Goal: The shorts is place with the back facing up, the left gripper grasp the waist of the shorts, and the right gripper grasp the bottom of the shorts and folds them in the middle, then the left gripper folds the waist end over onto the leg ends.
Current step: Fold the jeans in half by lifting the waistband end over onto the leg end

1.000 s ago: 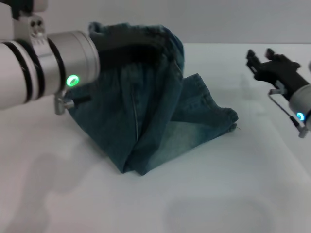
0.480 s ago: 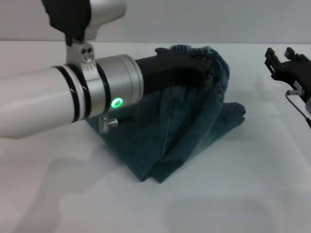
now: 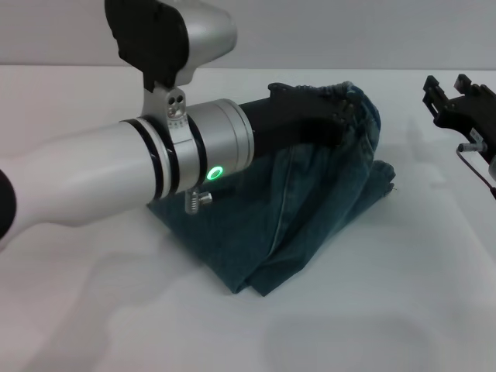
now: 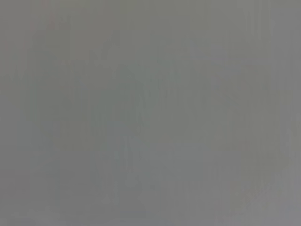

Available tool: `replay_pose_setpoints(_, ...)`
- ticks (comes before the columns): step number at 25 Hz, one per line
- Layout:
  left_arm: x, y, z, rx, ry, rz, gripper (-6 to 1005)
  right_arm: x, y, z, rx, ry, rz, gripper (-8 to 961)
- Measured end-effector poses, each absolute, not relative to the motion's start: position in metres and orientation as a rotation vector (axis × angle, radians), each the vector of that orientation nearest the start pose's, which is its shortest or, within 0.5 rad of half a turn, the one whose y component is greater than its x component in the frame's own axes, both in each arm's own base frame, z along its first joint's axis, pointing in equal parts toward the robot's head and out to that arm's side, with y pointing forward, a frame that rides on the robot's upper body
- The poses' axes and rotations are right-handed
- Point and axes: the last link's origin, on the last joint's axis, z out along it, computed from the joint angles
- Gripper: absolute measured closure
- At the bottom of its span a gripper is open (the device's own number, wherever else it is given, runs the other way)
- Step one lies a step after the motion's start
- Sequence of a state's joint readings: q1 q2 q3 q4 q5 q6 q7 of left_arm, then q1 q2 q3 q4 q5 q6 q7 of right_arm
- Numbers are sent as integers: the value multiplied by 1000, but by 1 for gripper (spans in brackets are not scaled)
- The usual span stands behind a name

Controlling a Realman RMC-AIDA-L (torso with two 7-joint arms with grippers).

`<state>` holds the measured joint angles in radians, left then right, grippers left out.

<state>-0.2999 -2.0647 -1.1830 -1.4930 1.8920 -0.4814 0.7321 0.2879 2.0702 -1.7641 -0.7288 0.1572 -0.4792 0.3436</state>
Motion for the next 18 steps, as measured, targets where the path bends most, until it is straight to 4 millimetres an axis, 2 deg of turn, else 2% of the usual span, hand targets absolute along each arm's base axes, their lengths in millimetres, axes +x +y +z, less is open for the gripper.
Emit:
replay_pose_setpoints(7, -85, 331, -69, -2417, -606, -707, 847, 295, 368, -19, -1713, 799, 621, 477)
replay_pose_setpoints(13, -89, 337, -63, -2339, -573, -718, 727, 291, 364, -11, -1693, 739, 678, 477)
replay_pose_setpoints(18, -105, 335, -60, -2254, -601, -717, 626, 280, 352, -8, -1714, 615, 765, 477)
